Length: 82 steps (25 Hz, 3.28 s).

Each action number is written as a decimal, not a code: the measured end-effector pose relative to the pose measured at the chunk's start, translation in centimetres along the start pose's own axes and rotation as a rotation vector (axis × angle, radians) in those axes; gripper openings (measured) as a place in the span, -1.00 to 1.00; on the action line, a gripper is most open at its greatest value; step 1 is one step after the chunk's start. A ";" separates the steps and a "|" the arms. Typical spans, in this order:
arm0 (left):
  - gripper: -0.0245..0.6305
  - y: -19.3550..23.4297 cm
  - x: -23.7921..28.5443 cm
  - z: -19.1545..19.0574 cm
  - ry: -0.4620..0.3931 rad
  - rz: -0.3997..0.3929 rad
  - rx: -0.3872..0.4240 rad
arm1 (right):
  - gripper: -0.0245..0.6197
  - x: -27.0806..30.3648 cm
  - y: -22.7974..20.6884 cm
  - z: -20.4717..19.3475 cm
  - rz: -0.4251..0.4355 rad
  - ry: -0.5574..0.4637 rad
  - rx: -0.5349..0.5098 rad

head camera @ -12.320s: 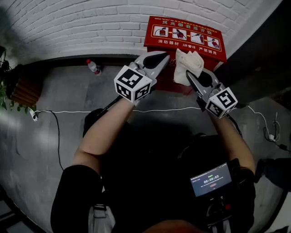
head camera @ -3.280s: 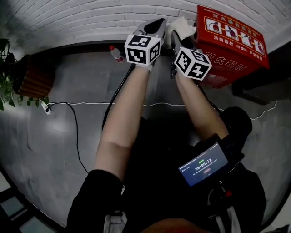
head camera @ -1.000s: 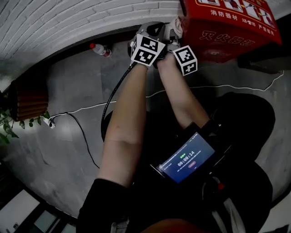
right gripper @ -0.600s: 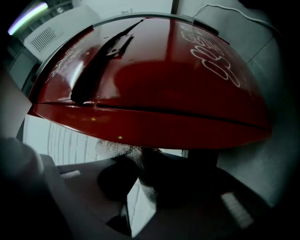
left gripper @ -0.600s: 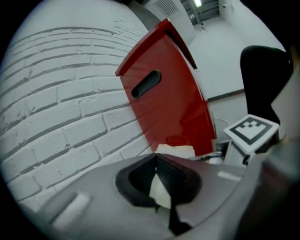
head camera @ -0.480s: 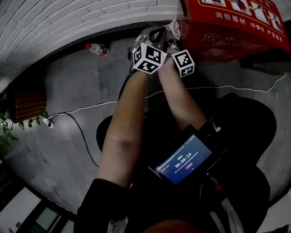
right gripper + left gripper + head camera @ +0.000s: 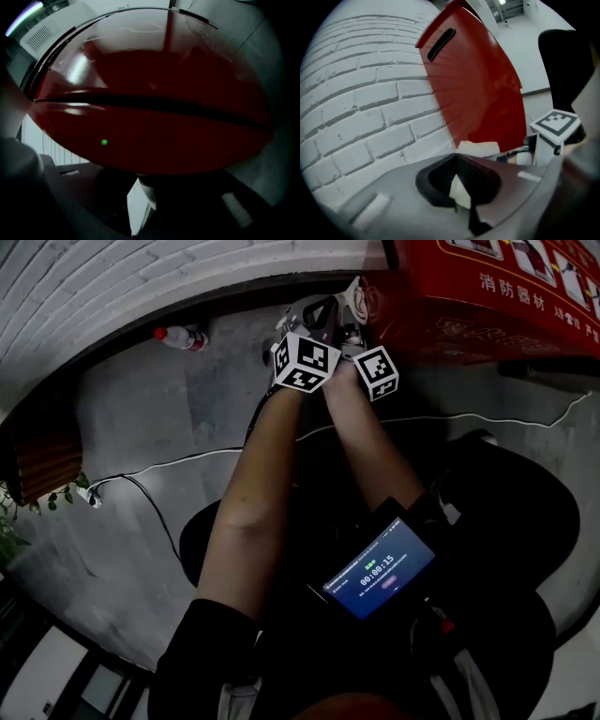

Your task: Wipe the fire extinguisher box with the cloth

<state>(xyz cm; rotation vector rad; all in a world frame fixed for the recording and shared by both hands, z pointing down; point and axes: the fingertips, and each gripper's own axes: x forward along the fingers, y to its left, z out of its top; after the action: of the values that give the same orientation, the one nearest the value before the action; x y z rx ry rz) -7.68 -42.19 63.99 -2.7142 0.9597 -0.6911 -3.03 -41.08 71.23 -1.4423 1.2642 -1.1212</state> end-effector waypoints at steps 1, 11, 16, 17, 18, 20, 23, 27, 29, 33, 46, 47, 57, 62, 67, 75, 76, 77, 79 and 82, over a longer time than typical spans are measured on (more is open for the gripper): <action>-0.93 -0.3 0.4 -0.3 0.001 -0.006 -0.001 | -0.65 0.2 -0.5 0.0 0.002 -0.001 -0.001; -0.93 -1.8 2.5 -3.2 0.047 -0.059 0.001 | -0.65 0.5 -5.9 -0.7 -0.060 -0.031 0.043; -0.93 -2.6 2.9 -4.4 0.064 -0.082 0.008 | -0.65 0.0 -8.9 -1.4 -0.109 -0.025 0.064; -0.93 -2.7 3.0 -4.6 0.070 -0.086 0.010 | -0.65 -0.2 -9.5 -1.5 -0.123 -0.028 0.079; -0.93 -2.8 3.0 -4.9 0.075 -0.088 0.011 | -0.65 -0.4 -10.2 -1.6 -0.140 -0.031 0.095; -0.93 -2.9 2.9 -5.2 0.082 -0.089 0.009 | -0.65 -0.8 -11.3 -1.9 -0.163 -0.029 0.116; -0.93 -2.9 2.7 -5.8 0.095 -0.089 0.005 | -0.65 -1.4 -12.3 -2.1 -0.189 -0.024 0.137; -0.93 -3.7 2.3 -6.8 0.126 -0.117 0.021 | -0.65 -2.8 -14.1 -2.3 -0.225 -0.018 0.137; -0.93 -4.2 2.2 -7.1 0.134 -0.129 0.033 | -0.65 -3.2 -14.5 -2.3 -0.227 -0.014 0.137; -0.93 -4.2 2.2 -6.8 0.128 -0.131 0.045 | -0.65 -3.4 -14.9 -2.3 -0.239 0.004 0.111; -0.93 -1.1 -0.1 -5.9 0.128 -0.023 -0.043 | -0.65 -5.5 -13.1 -4.4 -0.205 0.229 -0.025; -0.93 -0.8 -0.4 -5.5 0.123 -0.007 -0.052 | -0.65 -5.4 -11.6 -4.8 -0.167 0.263 -0.066; -0.93 7.3 -8.0 1.2 0.055 0.268 -0.233 | -0.65 -5.4 6.1 -5.0 0.189 0.417 -0.395; -0.93 11.8 -12.3 8.7 0.005 0.319 -0.154 | -0.65 -5.3 16.7 -4.9 0.354 0.450 -0.628; -0.93 12.4 -16.4 16.4 -0.069 0.341 -0.132 | -0.65 -7.8 26.1 -5.0 0.489 0.469 -0.795; -0.93 12.1 -22.3 26.9 -0.168 0.392 -0.031 | -0.65 -13.1 38.1 -2.6 0.664 0.404 -1.044; -0.93 11.8 -22.8 27.8 -0.179 0.392 -0.022 | -0.65 -13.8 39.4 -1.9 0.681 0.394 -1.063; -0.93 11.6 -23.2 28.6 -0.192 0.390 -0.018 | -0.65 -14.5 40.8 -1.2 0.697 0.386 -1.075; -0.93 11.1 -23.8 30.1 -0.218 0.379 -0.031 | -0.65 -15.8 43.3 0.3 0.722 0.371 -1.088; -0.93 10.2 -24.4 33.0 -0.262 0.352 -0.093 | -0.65 -16.9 47.1 3.4 0.739 0.321 -1.106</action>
<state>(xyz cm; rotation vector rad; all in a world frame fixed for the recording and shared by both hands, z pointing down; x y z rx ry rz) -14.06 -34.19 22.96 -2.5246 1.3752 -0.2251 -9.94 -28.15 23.32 -1.2710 2.5947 -0.0713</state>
